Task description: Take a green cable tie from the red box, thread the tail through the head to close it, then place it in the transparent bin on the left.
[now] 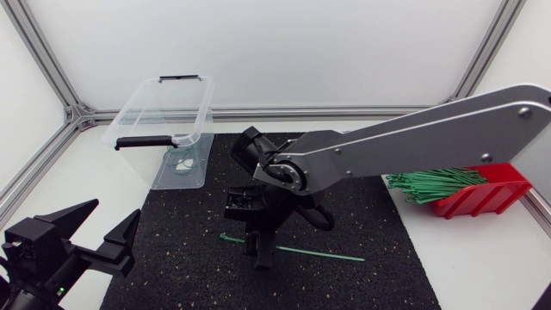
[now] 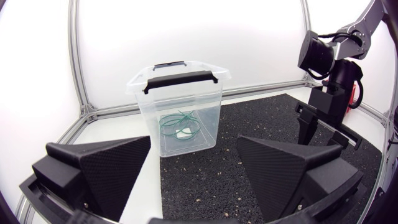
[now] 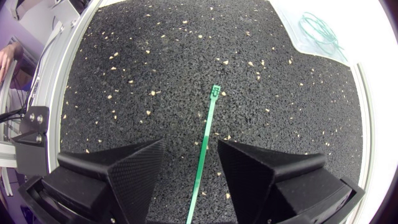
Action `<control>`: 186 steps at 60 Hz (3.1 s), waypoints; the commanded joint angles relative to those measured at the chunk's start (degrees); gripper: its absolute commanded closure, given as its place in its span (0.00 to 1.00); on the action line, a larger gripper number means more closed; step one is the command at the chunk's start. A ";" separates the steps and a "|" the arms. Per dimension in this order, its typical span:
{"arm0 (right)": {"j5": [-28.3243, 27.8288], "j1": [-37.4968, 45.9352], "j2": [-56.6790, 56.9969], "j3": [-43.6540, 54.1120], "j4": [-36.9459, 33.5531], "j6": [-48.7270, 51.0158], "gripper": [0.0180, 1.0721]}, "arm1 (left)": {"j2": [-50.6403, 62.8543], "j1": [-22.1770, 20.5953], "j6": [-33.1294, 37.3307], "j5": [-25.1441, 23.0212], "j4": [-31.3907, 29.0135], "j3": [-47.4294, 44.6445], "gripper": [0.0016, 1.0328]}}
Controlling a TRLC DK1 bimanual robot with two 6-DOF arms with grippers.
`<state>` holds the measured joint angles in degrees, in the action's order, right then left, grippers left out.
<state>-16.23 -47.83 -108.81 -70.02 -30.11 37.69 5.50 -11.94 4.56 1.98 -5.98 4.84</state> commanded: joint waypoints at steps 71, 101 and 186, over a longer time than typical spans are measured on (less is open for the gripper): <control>4.98 -4.72 -3.16 5.33 -1.62 -2.10 0.94 | -2.33 -0.36 1.07 0.04 -0.79 -1.77 0.07; 5.07 -7.54 1.32 9.20 -1.62 -3.77 0.95 | -3.21 -0.27 1.07 0.04 -0.70 -1.94 0.07; 10.69 5.91 27.87 11.40 7.17 -7.81 0.95 | 38.89 1.49 -5.79 -16.57 -14.50 32.95 0.08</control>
<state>-6.00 -42.24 -82.00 -59.88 -23.53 31.24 42.52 -10.94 -1.67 -12.95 -19.64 34.06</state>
